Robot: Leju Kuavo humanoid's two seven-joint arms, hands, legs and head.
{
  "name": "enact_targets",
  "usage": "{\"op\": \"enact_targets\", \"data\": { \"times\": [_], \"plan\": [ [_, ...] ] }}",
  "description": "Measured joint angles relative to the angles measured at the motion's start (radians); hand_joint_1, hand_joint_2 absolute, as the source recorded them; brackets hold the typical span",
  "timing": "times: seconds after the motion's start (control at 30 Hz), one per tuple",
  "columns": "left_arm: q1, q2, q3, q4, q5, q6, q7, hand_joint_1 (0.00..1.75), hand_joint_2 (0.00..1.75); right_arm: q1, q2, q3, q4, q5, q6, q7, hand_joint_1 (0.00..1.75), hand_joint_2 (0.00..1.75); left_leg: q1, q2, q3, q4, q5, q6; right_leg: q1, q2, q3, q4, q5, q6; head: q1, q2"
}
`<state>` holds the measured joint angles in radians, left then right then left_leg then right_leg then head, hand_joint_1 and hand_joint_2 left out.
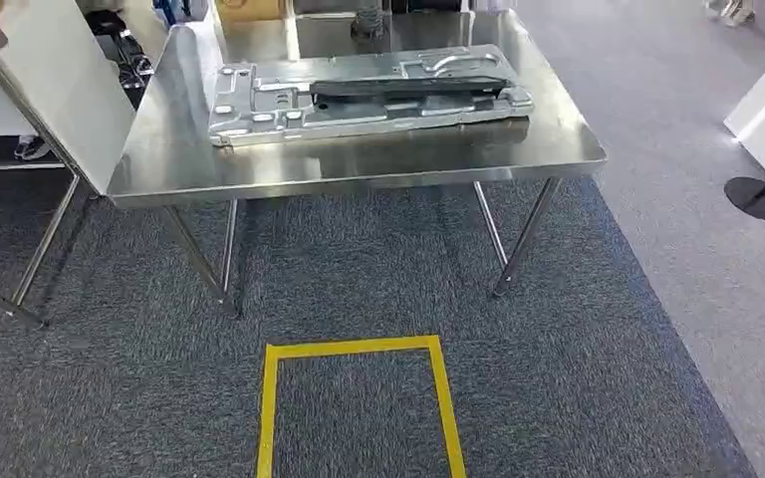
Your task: Take the parts from the cabinet and place them on the table.
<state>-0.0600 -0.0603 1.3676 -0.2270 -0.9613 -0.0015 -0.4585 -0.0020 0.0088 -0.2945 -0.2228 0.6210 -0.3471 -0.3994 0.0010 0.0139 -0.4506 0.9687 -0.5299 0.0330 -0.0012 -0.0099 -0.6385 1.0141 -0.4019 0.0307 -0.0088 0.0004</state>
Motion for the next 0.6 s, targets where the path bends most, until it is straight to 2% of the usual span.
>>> {"op": "enact_targets", "data": {
  "times": [0.03, 0.07, 0.1, 0.13, 0.17, 0.2, 0.23, 0.27, 0.3, 0.33, 0.37, 0.4, 0.43, 0.5, 0.53, 0.57, 0.6],
  "plan": [
    [-0.001, 0.0, -0.001, 0.0, -0.001, 0.0, -0.002, 0.0, 0.0, 0.001, 0.001, 0.003, 0.003, 0.0, 0.003, 0.002, 0.0, 0.0, 0.0, 0.0, -0.016, 0.0, 0.012, 0.01, -0.001, 0.003, -0.015, 0.035, -0.063, 0.007, 0.006, 0.0],
    [-0.002, 0.0, -0.001, 0.0, -0.002, 0.0, -0.002, 0.0, 0.0, 0.001, 0.002, 0.005, 0.007, 0.0, 0.006, 0.003, 0.0, 0.0, 0.0, 0.0, -0.03, 0.0, 0.025, 0.013, -0.005, 0.004, -0.031, 0.096, -0.13, 0.014, 0.013, 0.0],
    [-0.001, -0.001, -0.001, 0.0, -0.003, 0.0, -0.002, 0.0, 0.0, 0.0, 0.002, 0.005, 0.01, 0.0, 0.006, 0.004, 0.0, 0.0, -0.001, 0.0, -0.047, 0.001, 0.038, 0.013, -0.007, 0.005, -0.049, 0.17, -0.185, 0.02, 0.013, 0.0],
    [-0.001, -0.002, -0.001, 0.0, -0.003, 0.0, -0.002, 0.0, 0.0, -0.001, 0.002, 0.006, 0.012, 0.0, 0.007, 0.003, 0.0, 0.0, -0.001, 0.0, -0.065, 0.002, 0.051, 0.012, -0.008, 0.005, -0.063, 0.247, -0.219, 0.025, 0.013, 0.0],
    [-0.001, -0.002, -0.002, 0.0, -0.005, -0.001, -0.002, 0.0, 0.0, -0.003, 0.003, 0.007, 0.013, -0.001, 0.008, 0.002, 0.0, 0.0, -0.001, 0.0, -0.082, 0.004, 0.065, 0.011, -0.012, 0.005, -0.064, 0.298, -0.217, 0.028, 0.013, 0.0],
    [-0.001, -0.002, -0.002, 0.0, -0.006, -0.003, -0.003, 0.0, 0.0, -0.003, 0.004, 0.007, 0.015, -0.002, 0.008, -0.003, 0.0, 0.0, -0.001, 0.0, -0.101, 0.006, 0.077, 0.008, -0.014, 0.005, -0.046, 0.306, -0.183, 0.03, 0.013, 0.0],
    [-0.002, -0.002, -0.002, 0.0, -0.01, -0.003, -0.003, 0.0, 0.0, -0.004, 0.005, 0.007, 0.015, -0.002, 0.008, -0.009, 0.0, 0.0, -0.001, 0.0, -0.12, 0.011, 0.089, 0.006, -0.016, 0.005, -0.008, 0.274, -0.139, 0.031, 0.013, 0.0],
    [-0.002, -0.003, -0.002, 0.0, -0.01, -0.004, -0.004, 0.0, 0.0, -0.005, 0.005, 0.007, 0.016, -0.003, 0.008, -0.013, 0.0, 0.0, -0.001, 0.0, -0.135, 0.015, 0.099, 0.003, -0.018, 0.005, 0.046, 0.211, -0.107, 0.029, 0.013, 0.0],
    [-0.002, -0.004, -0.003, 0.0, -0.012, -0.004, -0.005, 0.0, 0.0, -0.007, 0.005, 0.007, 0.016, -0.005, 0.008, -0.017, 0.0, 0.0, -0.001, 0.0, -0.149, 0.02, 0.109, 0.0, -0.018, 0.005, 0.115, 0.12, -0.102, 0.025, 0.013, 0.0],
    [-0.003, -0.006, -0.005, 0.0, -0.011, -0.004, -0.005, 0.0, 0.0, -0.012, 0.005, 0.007, 0.016, -0.006, 0.007, -0.022, 0.0, 0.0, -0.003, -0.001, -0.158, 0.026, 0.117, -0.006, -0.015, 0.006, 0.205, 0.008, -0.131, 0.018, 0.013, 0.0],
    [-0.002, -0.008, -0.006, 0.0, -0.011, -0.004, -0.006, 0.0, 0.0, -0.016, 0.005, 0.007, 0.016, -0.008, 0.008, -0.025, 0.0, 0.0, -0.006, -0.001, -0.165, 0.03, 0.123, -0.012, -0.01, 0.006, 0.25, -0.075, -0.157, 0.006, 0.012, 0.0],
    [-0.003, -0.008, -0.006, 0.0, -0.011, -0.003, -0.006, 0.0, 0.0, -0.017, 0.005, 0.007, 0.017, -0.011, 0.009, -0.027, 0.0, 0.0, -0.006, 0.001, -0.169, 0.029, 0.135, -0.019, -0.007, 0.006, 0.242, -0.08, -0.162, -0.006, 0.01, 0.0],
    [-0.004, -0.008, -0.007, 0.0, -0.011, -0.003, -0.006, 0.0, 0.0, -0.017, 0.006, 0.007, 0.017, -0.012, 0.009, -0.031, 0.0, 0.0, -0.002, 0.002, -0.171, 0.025, 0.143, -0.025, -0.003, 0.006, 0.236, -0.078, -0.158, -0.012, 0.013, 0.0],
    [-0.002, -0.008, -0.008, 0.0, -0.011, -0.002, -0.006, 0.0, 0.0, -0.016, 0.006, 0.006, 0.021, -0.022, 0.017, -0.029, 0.0, 0.0, 0.003, -0.001, -0.173, 0.028, 0.15, -0.038, -0.009, 0.002, 0.231, -0.087, -0.135, -0.032, 0.013, 0.0],
    [0.0, -0.008, -0.008, 0.0, -0.011, -0.001, -0.006, 0.0, 0.0, -0.016, 0.008, 0.006, 0.022, -0.026, 0.024, -0.029, 0.0, 0.0, 0.004, -0.004, -0.184, 0.053, 0.108, -0.04, -0.007, -0.001, 0.222, -0.087, -0.128, -0.041, 0.011, 0.0],
    [0.002, -0.009, -0.008, 0.0, -0.011, -0.001, -0.004, 0.0, 0.0, -0.015, 0.008, 0.005, 0.023, -0.032, 0.036, -0.027, 0.0, 0.0, 0.005, -0.005, -0.203, 0.112, 0.044, -0.043, -0.007, -0.001, 0.211, -0.085, -0.119, -0.046, 0.005, 0.0],
    [0.002, -0.01, -0.008, 0.0, -0.011, -0.001, -0.002, 0.0, 0.0, -0.015, 0.007, 0.003, 0.023, -0.044, 0.055, -0.024, 0.0, 0.0, 0.007, -0.005, -0.228, 0.193, -0.013, -0.047, -0.004, -0.002, 0.199, -0.084, -0.11, -0.048, 0.005, 0.0]
  ]
}}
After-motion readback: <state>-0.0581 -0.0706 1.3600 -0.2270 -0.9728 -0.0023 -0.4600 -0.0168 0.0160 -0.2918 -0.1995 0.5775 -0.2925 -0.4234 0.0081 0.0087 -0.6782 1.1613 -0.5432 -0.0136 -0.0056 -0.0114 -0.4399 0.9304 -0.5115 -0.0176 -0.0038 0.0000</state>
